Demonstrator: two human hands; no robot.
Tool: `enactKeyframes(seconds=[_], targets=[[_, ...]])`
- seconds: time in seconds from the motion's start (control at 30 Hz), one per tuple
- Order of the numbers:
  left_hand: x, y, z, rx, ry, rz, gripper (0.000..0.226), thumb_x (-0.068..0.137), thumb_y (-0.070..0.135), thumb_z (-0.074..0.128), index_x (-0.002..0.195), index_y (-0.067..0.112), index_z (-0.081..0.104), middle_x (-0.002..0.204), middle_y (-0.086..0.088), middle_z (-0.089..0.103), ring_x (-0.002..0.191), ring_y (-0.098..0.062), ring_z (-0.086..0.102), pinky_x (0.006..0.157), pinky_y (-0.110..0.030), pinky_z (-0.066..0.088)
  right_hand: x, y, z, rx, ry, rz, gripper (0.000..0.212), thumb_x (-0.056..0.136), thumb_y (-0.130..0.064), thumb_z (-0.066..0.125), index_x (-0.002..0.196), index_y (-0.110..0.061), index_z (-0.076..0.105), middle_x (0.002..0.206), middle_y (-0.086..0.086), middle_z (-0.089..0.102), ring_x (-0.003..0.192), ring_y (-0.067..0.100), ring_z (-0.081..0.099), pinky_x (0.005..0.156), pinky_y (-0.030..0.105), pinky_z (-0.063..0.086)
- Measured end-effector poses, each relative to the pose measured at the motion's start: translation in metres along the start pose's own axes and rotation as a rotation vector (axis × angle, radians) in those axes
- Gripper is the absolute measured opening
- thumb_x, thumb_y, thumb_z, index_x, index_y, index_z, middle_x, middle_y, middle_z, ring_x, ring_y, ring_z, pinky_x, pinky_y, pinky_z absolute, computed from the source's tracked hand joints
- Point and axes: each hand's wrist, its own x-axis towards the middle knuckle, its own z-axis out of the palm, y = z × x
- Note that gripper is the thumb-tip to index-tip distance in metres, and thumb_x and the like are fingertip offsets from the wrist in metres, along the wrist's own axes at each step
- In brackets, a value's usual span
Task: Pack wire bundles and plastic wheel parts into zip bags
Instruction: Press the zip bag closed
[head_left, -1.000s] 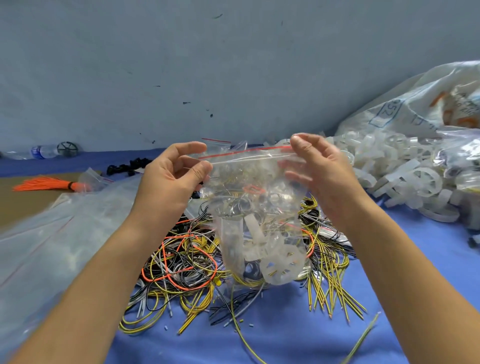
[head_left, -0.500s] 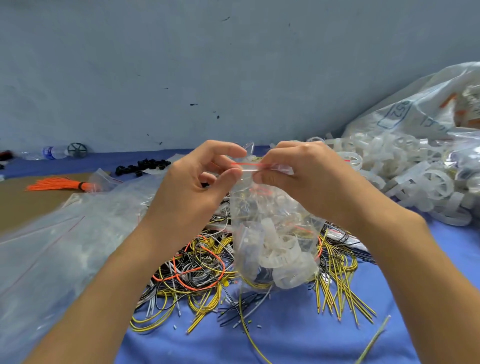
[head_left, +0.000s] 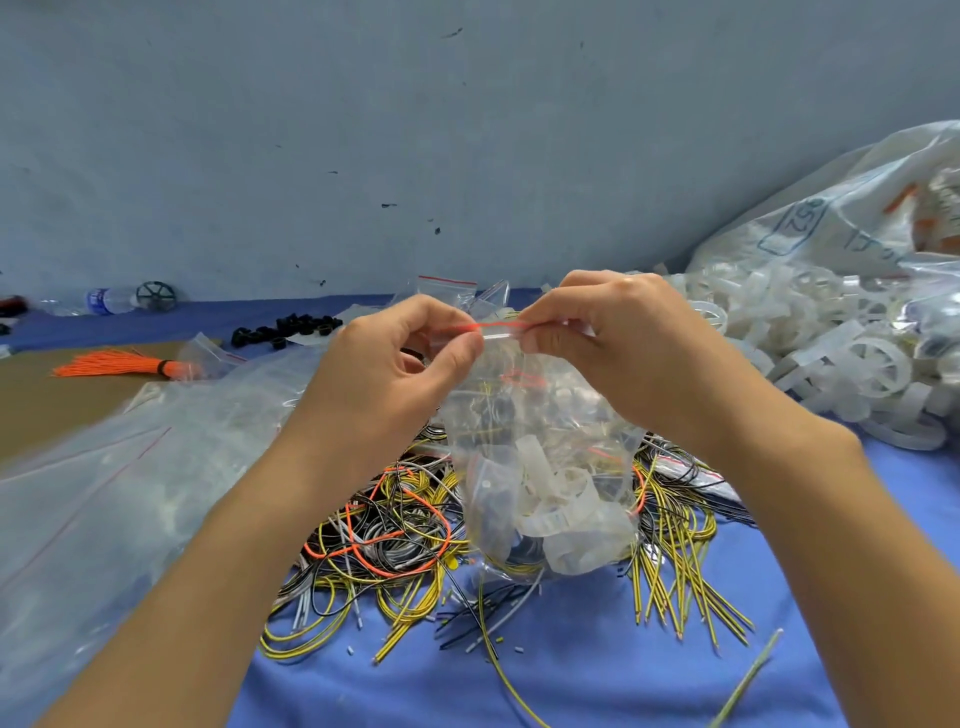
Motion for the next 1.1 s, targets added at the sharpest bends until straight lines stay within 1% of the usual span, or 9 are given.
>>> enactKeyframes(seconds=[0.17, 0.4, 0.5, 0.57, 0.67, 0.73, 0.87, 0.97, 1.1], targets=[[0.001, 0.005, 0.001, 0.026, -0.051, 0.028, 0.012, 0.091, 0.034, 0.064, 0.095, 0.026, 0.072, 0.081, 0.023, 0.071, 0.076, 0.009, 0.066, 0.064, -0.004, 0.043, 0.000, -0.009, 0.003, -0.002, 0.004, -0.071, 0.014, 0.093, -0.028, 0.066, 0.103, -0.028, 0.076, 0.085, -0.015, 0.060, 0.078, 0.009, 0.050, 0.073, 0.029, 0.040], [0.003, -0.001, -0.006, 0.126, -0.057, 0.027, 0.010, 0.092, 0.030, 0.064, 0.095, 0.023, 0.071, 0.082, 0.016, 0.070, 0.080, 0.008, 0.065, 0.068, -0.003, 0.043, -0.003, 0.003, -0.005, -0.058, 0.000, -0.006, 0.013, 0.092, -0.033, 0.065, 0.098, -0.029, 0.077, 0.088, -0.011, 0.066, 0.083, 0.014, 0.054, 0.076, 0.029, 0.037], [0.005, 0.004, -0.003, 0.280, -0.066, 0.116, 0.012, 0.093, 0.032, 0.063, 0.097, 0.023, 0.070, 0.086, 0.017, 0.068, 0.084, 0.005, 0.064, 0.075, -0.011, 0.048, -0.003, -0.005, 0.000, -0.082, -0.003, -0.049, 0.017, 0.093, -0.037, 0.062, 0.100, -0.028, 0.076, 0.088, -0.009, 0.065, 0.081, 0.014, 0.050, 0.079, 0.036, 0.040], [0.005, 0.008, 0.000, 0.350, -0.061, 0.168, 0.012, 0.093, 0.034, 0.062, 0.097, 0.025, 0.069, 0.088, 0.017, 0.067, 0.085, 0.003, 0.064, 0.077, -0.022, 0.052, -0.002, -0.008, 0.002, -0.087, -0.009, -0.061, 0.020, 0.094, -0.040, 0.060, 0.101, -0.029, 0.075, 0.089, -0.010, 0.064, 0.082, 0.015, 0.049, 0.081, 0.037, 0.041], [0.006, 0.007, -0.003, 0.364, -0.074, 0.152, 0.012, 0.094, 0.034, 0.060, 0.095, 0.026, 0.068, 0.084, 0.016, 0.066, 0.081, -0.001, 0.063, 0.076, -0.036, 0.053, -0.003, -0.005, -0.003, -0.060, -0.006, -0.035, 0.017, 0.094, -0.038, 0.062, 0.100, -0.030, 0.075, 0.092, -0.009, 0.066, 0.085, 0.017, 0.053, 0.082, 0.037, 0.042], [0.008, 0.004, -0.008, 0.364, -0.086, 0.123, 0.011, 0.094, 0.035, 0.059, 0.094, 0.026, 0.067, 0.083, 0.015, 0.066, 0.080, -0.005, 0.063, 0.076, -0.038, 0.052, -0.005, -0.001, -0.006, -0.048, 0.016, -0.008, 0.015, 0.094, -0.036, 0.063, 0.099, -0.029, 0.076, 0.093, -0.008, 0.068, 0.088, 0.020, 0.055, 0.084, 0.040, 0.043], [0.008, 0.006, -0.005, 0.342, -0.111, 0.110, 0.012, 0.093, 0.035, 0.059, 0.093, 0.026, 0.066, 0.079, 0.015, 0.067, 0.077, -0.001, 0.063, 0.075, -0.033, 0.053, -0.005, -0.006, -0.002, -0.069, 0.036, -0.031, 0.016, 0.094, -0.035, 0.063, 0.099, -0.028, 0.076, 0.090, -0.007, 0.066, 0.086, 0.019, 0.055, 0.083, 0.041, 0.043], [0.008, 0.008, -0.001, 0.340, -0.131, 0.145, 0.013, 0.095, 0.033, 0.059, 0.095, 0.023, 0.067, 0.078, 0.015, 0.065, 0.074, 0.000, 0.061, 0.069, -0.022, 0.049, -0.004, -0.010, 0.001, -0.065, 0.020, -0.065, 0.017, 0.094, -0.036, 0.062, 0.100, -0.027, 0.075, 0.088, -0.012, 0.062, 0.083, 0.014, 0.052, 0.082, 0.040, 0.044], [0.009, 0.006, -0.008, 0.317, -0.143, 0.119, 0.008, 0.094, 0.031, 0.060, 0.090, 0.027, 0.065, 0.072, 0.018, 0.062, 0.069, 0.005, 0.057, 0.061, -0.009, 0.040, -0.006, 0.000, -0.005, 0.039, 0.073, 0.007, 0.012, 0.091, -0.036, 0.066, 0.093, -0.029, 0.076, 0.081, -0.018, 0.058, 0.078, 0.012, 0.053, 0.077, 0.041, 0.047]])
